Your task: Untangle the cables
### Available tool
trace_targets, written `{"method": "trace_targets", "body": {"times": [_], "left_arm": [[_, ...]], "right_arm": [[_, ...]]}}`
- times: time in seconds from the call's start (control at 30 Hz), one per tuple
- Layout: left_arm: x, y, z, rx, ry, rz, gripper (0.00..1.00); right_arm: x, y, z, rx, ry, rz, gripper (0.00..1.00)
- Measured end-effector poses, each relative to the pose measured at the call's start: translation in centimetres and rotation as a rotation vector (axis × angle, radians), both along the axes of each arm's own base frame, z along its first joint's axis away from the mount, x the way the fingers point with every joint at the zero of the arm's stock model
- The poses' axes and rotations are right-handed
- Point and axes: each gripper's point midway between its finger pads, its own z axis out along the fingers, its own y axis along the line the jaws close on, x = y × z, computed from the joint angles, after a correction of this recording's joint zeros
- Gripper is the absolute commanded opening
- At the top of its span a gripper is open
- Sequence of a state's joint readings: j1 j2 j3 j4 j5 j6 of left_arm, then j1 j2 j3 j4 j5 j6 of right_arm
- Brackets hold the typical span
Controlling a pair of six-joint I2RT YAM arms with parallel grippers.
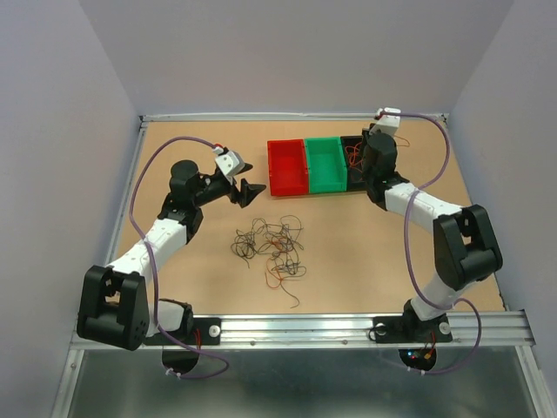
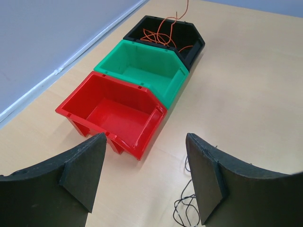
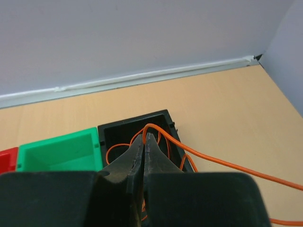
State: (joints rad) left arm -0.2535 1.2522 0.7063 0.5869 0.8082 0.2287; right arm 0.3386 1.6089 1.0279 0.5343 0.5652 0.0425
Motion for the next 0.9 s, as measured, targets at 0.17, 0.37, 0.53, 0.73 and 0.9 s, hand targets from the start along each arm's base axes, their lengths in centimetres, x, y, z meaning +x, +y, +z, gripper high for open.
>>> {"method": "trace_targets", "body": {"times": [0.17, 0.37, 0.53, 0.73, 0.9], "left_arm": [[0.0, 0.0, 0.0, 0.000, 0.000, -0.003, 0.79], [-0.1, 0.0, 0.0, 0.000, -0.001, -0.003, 0.79], [-0.1, 0.0, 0.0, 0.000, -0.001, -0.004, 0.79], [-0.1, -0.1, 0.0, -0.001, -0.001, -0.007, 0.79], [-0.1, -0.1, 0.1, 0.000, -0.003, -0.008, 0.79]], "right_arm": [[1.2, -0.4, -4.8, -0.035, 0.077, -0.046, 0.01], [1.9, -0.1, -10.2, -0.043, 0.168, -0.046, 0.01], [2.8, 1.0, -13.3, 0.040, 0.273, 0.037, 0.01], [3.9, 1.5, -17.6, 0.165, 0.414, 0.136, 0.01], [5.7, 2.1, -19.6, 0.247, 0.481, 0.187, 0.03]]}}
